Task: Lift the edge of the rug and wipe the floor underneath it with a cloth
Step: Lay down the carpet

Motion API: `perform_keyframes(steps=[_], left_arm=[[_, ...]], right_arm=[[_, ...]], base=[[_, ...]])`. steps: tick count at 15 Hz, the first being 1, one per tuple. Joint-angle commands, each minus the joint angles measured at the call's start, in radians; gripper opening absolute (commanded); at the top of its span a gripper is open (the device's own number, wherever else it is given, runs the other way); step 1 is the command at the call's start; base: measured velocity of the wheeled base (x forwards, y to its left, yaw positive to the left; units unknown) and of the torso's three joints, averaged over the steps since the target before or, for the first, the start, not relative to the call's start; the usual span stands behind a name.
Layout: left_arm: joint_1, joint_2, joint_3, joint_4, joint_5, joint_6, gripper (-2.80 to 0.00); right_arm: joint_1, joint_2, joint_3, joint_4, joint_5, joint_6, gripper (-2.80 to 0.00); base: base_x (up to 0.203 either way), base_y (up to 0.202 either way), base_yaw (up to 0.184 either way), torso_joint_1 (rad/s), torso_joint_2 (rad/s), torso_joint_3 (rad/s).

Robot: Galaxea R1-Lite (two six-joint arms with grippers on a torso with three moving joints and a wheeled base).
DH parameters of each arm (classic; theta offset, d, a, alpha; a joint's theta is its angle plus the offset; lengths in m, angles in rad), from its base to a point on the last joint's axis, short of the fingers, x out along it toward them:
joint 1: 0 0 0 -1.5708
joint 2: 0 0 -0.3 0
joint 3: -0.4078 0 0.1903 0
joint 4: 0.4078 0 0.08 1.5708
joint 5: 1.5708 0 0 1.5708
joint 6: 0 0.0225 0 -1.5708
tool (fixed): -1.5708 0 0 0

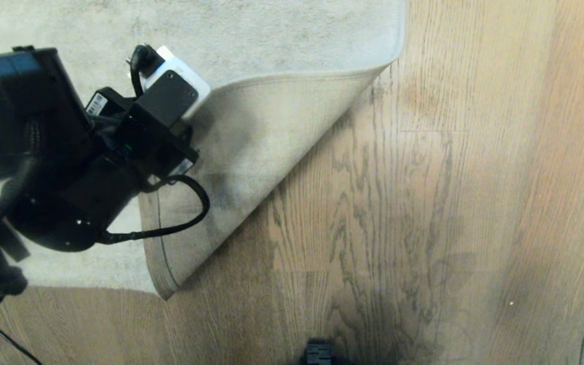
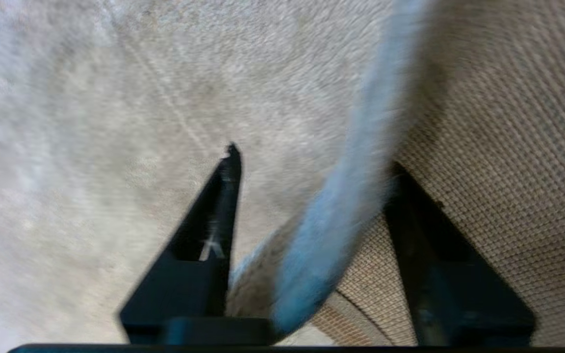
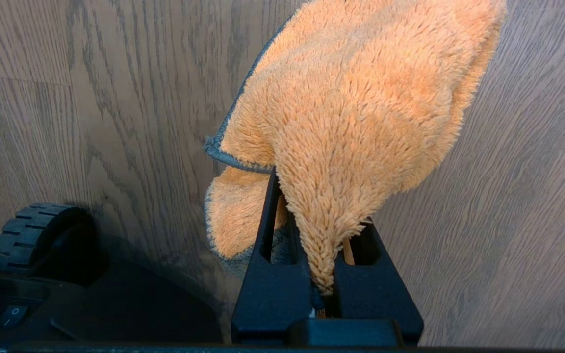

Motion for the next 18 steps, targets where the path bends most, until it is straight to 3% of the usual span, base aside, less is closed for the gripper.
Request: perform_keyframes(steps=[1,3,8,13,18], left_arm=[[-0.022,-0.004,0.0,-0.002,0.016,-0.042,0.0],[-0.034,-0.013,-0.008,-0.004,0.017,-0.079,0.0],[-0.047,-0.042,-0.044,-0.013,0.043,-0.099,0.0],[-0.067,-0.059,-0.069,-0.013,0.039,-0.226,0.0],[-0.067,-0.067,-0.067,-0.079,0.027,-0.27,0.0]], right_arm=[[0.0,0.002,0.0,0.0,0.001,-0.001,-2.8],[0.0,0.002,0.0,0.0,0.001,-0.001,-2.8],[0.0,0.002,0.0,0.0,0.001,-0.001,-2.8],[0.0,0.002,0.0,0.0,0.001,-0.001,-2.8],[0.0,0.002,0.0,0.0,0.001,-0.001,-2.8]], base=[[0.0,0.0,0.0,0.0,0.0,0.0],[0.0,0.0,0.0,0.0,0.0,0.0],[0.0,0.0,0.0,0.0,0.0,0.0],[0.0,0.0,0.0,0.0,0.0,0.0],[0.0,0.0,0.0,0.0,0.0,0.0]])
